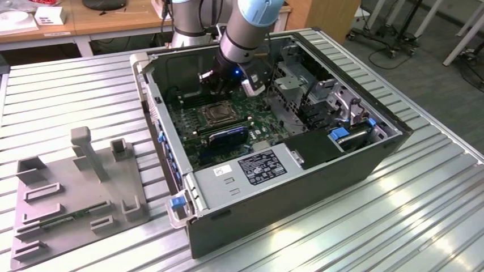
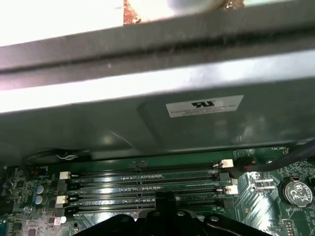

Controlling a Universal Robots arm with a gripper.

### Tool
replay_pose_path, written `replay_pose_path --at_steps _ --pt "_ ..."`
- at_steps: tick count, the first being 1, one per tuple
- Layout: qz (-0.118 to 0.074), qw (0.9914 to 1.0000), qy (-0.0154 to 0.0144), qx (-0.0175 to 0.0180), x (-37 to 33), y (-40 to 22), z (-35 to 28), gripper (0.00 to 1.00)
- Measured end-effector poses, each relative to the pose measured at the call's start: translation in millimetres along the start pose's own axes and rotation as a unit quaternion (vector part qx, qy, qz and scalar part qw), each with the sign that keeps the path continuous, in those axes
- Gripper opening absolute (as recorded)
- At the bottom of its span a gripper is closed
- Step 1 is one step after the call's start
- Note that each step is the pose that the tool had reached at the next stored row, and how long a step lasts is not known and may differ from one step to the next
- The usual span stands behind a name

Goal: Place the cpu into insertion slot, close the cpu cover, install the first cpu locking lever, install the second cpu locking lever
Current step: 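Install the first cpu locking lever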

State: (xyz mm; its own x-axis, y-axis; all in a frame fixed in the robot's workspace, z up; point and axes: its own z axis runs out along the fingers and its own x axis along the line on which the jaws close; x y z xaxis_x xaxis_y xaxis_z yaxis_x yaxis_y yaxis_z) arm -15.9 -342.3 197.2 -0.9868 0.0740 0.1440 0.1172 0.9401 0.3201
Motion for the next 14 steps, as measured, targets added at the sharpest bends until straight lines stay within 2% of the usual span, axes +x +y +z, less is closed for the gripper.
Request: replay_pose_path --at_steps 6,7,8,10,13,14 --pt "0.000 1.00000 0.0000 0.0000 1.5 3.4 -10.1 0.11" --pt "0.000 1.00000 -0.0001 0.0010 1.6 3.7 -10.5 0.11" --pt "0.000 0.99999 -0.0005 0.0045 1.6 3.8 -10.7 0.11" --pt "0.002 0.99977 -0.0025 0.0213 1.7 3.8 -11.1 0.11" --pt "0.005 0.99883 -0.0057 0.0478 1.8 3.9 -11.4 0.11" --pt "0.006 0.99855 -0.0063 0.0531 1.9 3.9 -11.5 0.11"
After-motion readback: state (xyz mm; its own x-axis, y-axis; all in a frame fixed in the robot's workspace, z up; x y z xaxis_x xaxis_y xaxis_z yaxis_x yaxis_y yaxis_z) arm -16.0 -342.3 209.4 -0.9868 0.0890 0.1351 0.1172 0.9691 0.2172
